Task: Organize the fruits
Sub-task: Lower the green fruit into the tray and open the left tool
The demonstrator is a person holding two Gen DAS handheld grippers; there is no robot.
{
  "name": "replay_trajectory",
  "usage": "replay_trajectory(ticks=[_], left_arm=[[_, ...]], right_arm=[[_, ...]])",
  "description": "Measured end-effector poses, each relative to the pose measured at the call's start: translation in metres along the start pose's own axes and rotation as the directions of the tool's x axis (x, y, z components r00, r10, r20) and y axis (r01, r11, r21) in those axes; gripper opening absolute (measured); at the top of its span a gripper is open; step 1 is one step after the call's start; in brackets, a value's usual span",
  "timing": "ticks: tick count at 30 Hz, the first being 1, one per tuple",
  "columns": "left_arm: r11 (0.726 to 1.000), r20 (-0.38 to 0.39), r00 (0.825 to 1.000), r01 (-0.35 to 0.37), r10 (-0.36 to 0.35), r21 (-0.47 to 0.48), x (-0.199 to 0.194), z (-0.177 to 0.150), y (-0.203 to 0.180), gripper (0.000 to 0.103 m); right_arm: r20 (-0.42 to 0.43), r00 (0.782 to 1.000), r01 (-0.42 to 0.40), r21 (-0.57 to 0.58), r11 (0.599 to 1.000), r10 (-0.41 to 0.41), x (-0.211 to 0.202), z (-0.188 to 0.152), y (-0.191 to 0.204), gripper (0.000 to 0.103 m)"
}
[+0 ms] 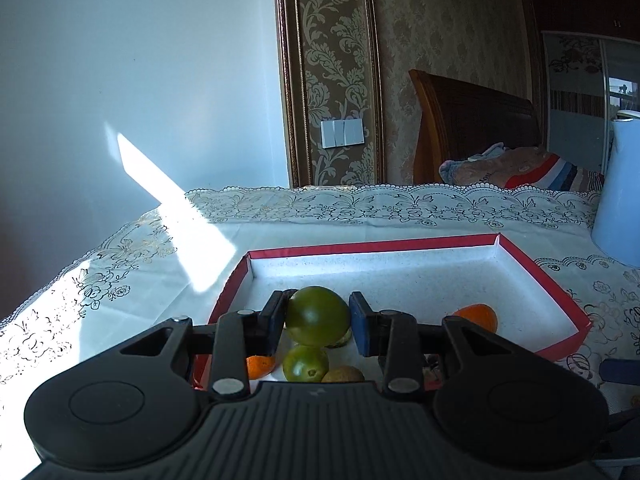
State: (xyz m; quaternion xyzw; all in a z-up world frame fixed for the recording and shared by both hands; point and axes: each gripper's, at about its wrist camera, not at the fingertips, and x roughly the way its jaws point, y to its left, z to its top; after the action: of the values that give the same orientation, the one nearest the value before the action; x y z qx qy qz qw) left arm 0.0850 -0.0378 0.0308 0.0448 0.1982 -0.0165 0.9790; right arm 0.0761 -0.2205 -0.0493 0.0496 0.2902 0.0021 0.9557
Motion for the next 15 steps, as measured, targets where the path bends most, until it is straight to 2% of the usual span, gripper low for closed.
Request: replay_trajectory(ticks=[3,7,12,15], left_arm=[[0.999,-0.021,1.000,0.022,-0.023,-0.038,0.013,0.002,0.007,0.034],[0.998,-0.037,0.999,0.017,-0.019,-0.059,0.022,-0.003,0.016,0.033],[0.994,-0.041,0.996,0.082,-0.084,-0.066,0.027,-0.010,0.021,0.033],[0.993,-0.034,0.995,0.089,-0.092,-0.083,0.025,-0.012,0.025,0.034]], right_arm=[[0.000,1.000,-0.002,-0.001,1.000,0.002,0.000,0.000,0.000,0.103],[-0.006,1.000,-0.005,0.000,1.000,0.005,0.001,0.000,0.000,0.103],[-0.003,1.000,-0.011,0.007,1.000,0.011,0.001,0.000,-0.002,0.103],[-0.003,1.000,-0.016,0.013,1.000,0.016,0.001,0.000,-0.003,0.103]])
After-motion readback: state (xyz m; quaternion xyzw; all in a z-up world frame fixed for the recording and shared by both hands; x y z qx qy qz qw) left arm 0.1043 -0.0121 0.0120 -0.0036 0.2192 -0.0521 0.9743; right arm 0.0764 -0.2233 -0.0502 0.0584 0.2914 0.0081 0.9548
